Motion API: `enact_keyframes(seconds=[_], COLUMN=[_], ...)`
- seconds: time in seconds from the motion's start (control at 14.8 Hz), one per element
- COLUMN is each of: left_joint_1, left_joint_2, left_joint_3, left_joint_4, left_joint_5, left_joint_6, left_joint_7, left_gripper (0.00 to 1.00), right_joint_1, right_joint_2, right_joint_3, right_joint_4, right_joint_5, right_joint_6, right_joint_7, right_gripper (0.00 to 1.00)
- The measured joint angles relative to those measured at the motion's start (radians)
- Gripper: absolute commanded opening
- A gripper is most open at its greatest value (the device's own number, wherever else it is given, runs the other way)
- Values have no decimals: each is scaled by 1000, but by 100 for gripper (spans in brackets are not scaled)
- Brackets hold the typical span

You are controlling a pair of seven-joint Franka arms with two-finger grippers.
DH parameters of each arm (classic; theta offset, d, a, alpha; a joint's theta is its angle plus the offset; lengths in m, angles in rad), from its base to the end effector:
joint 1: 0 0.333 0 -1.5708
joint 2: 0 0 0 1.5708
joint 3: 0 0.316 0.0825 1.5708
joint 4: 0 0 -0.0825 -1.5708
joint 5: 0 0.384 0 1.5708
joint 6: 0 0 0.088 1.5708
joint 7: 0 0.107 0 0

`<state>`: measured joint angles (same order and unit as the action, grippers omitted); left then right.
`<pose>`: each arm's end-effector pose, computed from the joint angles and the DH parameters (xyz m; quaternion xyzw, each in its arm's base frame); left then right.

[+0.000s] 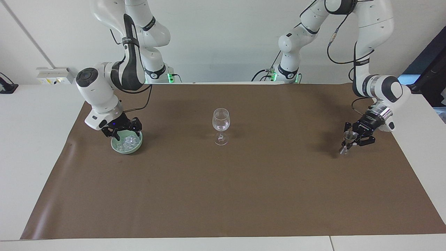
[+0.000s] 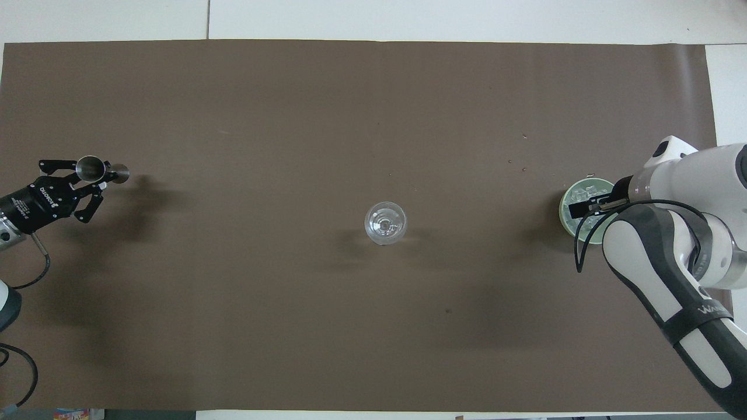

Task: Pour wine and add ice with both arms
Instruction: 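Set down the jigger with the left gripper while the right gripper grasps ice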

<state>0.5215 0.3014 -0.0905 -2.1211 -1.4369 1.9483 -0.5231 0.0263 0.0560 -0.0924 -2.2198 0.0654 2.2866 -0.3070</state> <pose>0.5372 0.1748 0.2810 0.4693 0.6684 -0.2054 0.5392 0.5341 -0.0337 0.3520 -0.9948 -0.0990 -0.0096 0.0208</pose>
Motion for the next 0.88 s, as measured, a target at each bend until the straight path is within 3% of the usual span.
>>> enact_keyframes(seconds=[0.2, 0.88], left_joint_1=[-3, 32], left_joint_2=[27, 46], left_joint_3=[-8, -5], left_joint_4=[-6, -78], left_joint_5=[-99, -117], left_joint_6=[19, 24], left_joint_7=[20, 19], left_gripper=[0, 0], right_joint_1=[-4, -7], right_joint_2=[13, 17], right_joint_3=[0, 0], right_joint_4=[-1, -38], right_joint_5=[0, 1], right_joint_6=[0, 49], right_joint_7=[-3, -40], right_gripper=[81, 76])
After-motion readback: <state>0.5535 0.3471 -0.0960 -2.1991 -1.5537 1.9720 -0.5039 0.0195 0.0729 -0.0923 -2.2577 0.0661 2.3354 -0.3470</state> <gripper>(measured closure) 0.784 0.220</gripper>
